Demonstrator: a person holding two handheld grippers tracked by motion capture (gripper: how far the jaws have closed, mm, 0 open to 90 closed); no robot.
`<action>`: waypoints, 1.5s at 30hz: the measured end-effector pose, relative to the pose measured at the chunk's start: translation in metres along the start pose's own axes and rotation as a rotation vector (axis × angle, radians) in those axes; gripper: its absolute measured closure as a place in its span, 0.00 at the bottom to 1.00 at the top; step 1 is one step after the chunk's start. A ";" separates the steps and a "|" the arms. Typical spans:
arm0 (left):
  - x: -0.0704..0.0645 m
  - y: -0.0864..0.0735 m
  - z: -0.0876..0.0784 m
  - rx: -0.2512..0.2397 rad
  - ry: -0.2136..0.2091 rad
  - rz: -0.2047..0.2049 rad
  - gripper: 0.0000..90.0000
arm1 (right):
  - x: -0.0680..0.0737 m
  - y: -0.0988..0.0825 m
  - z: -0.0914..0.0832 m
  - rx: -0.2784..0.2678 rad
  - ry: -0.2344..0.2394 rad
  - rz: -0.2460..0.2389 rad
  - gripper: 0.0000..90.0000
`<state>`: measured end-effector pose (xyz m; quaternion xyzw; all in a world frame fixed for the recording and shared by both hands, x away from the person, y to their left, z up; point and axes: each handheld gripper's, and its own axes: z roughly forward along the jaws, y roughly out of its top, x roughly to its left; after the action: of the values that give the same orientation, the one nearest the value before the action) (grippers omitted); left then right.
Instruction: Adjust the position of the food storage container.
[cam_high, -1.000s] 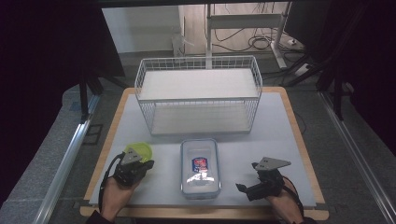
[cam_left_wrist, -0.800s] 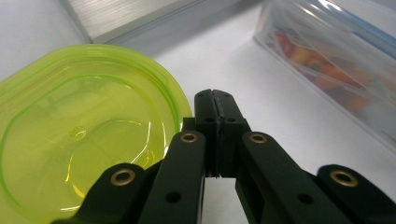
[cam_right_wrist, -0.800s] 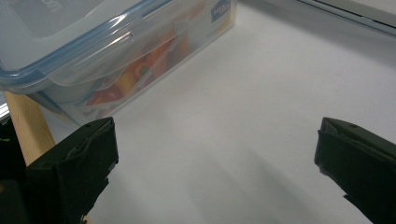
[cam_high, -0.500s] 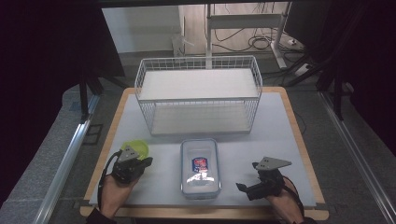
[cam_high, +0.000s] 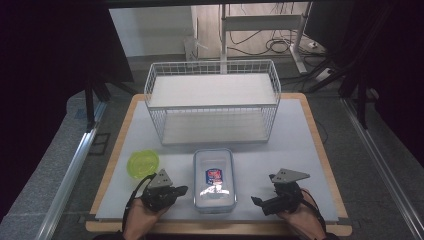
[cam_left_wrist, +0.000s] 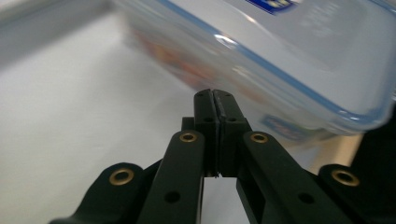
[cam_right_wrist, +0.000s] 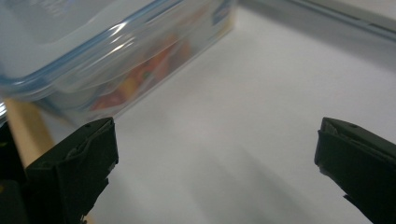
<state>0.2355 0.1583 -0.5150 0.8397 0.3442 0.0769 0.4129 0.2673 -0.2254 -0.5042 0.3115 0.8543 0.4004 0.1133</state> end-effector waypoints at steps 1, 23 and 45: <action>-0.005 0.000 0.004 0.014 -0.021 0.013 1.00 | 0.005 0.002 -0.002 0.003 -0.001 0.004 0.02; -0.035 0.022 0.040 0.006 -0.094 0.051 1.00 | 0.026 0.001 -0.036 0.048 0.064 0.017 0.91; 0.057 0.075 0.051 -0.053 0.136 -0.062 0.97 | 0.017 -0.007 -0.018 0.127 0.059 0.069 0.95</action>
<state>0.3380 0.1304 -0.5008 0.8103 0.3954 0.1300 0.4126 0.2431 -0.2293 -0.4963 0.3355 0.8697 0.3580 0.0540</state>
